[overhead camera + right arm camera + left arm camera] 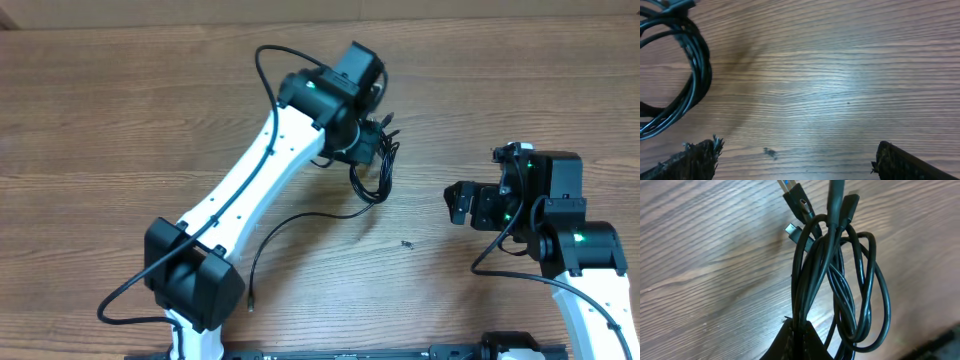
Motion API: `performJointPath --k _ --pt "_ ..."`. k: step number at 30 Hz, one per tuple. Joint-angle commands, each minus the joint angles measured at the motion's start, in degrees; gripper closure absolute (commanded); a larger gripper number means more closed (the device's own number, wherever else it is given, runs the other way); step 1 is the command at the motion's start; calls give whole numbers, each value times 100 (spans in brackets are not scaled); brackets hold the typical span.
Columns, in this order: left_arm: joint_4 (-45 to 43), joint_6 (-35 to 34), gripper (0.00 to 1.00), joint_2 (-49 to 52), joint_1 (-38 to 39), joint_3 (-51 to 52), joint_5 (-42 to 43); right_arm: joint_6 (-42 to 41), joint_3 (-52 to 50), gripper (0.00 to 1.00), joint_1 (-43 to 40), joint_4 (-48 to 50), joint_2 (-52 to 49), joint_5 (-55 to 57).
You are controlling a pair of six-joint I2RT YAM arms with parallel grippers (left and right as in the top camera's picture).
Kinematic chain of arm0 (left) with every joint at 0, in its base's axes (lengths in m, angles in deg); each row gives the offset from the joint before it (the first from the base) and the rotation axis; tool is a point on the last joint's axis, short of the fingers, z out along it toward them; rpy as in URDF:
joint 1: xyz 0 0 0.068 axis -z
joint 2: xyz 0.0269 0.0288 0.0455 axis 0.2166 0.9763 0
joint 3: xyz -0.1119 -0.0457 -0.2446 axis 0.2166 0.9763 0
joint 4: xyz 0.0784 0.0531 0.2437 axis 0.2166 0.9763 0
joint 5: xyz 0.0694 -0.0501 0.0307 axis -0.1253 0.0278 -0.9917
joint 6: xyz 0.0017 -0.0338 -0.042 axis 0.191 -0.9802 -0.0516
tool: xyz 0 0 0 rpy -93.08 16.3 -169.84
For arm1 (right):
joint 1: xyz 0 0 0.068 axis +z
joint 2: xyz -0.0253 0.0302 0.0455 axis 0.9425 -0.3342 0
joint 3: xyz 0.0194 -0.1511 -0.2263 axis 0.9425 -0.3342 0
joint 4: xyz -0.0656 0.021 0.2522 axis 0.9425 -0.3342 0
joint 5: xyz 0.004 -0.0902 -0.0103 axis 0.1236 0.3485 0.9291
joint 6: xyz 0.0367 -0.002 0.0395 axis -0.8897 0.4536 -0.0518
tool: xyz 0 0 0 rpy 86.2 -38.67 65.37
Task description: Untangle cables
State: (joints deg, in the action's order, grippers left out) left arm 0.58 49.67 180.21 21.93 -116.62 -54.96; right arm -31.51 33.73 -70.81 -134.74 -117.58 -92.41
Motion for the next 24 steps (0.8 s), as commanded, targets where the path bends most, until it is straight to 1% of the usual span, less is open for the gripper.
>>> performJointPath --k 1,6,9,16,24 --pt "20 457 96 2 -170 -203 931 -37 146 0 -4 44 15 -387" --pt "107 1064 96 2 -380 -201 1648 109 146 0 -7 131 15 -916" --pt "149 1373 96 2 -505 -201 2011 361 146 0 -7 251 15 -1381" --pt "136 1823 96 2 -872 -203 3189 376 146 0 -7 699 15 -2326" --pt "-35 1882 96 2 -1250 -201 4507 376 146 1 -7 979 15 -2485"
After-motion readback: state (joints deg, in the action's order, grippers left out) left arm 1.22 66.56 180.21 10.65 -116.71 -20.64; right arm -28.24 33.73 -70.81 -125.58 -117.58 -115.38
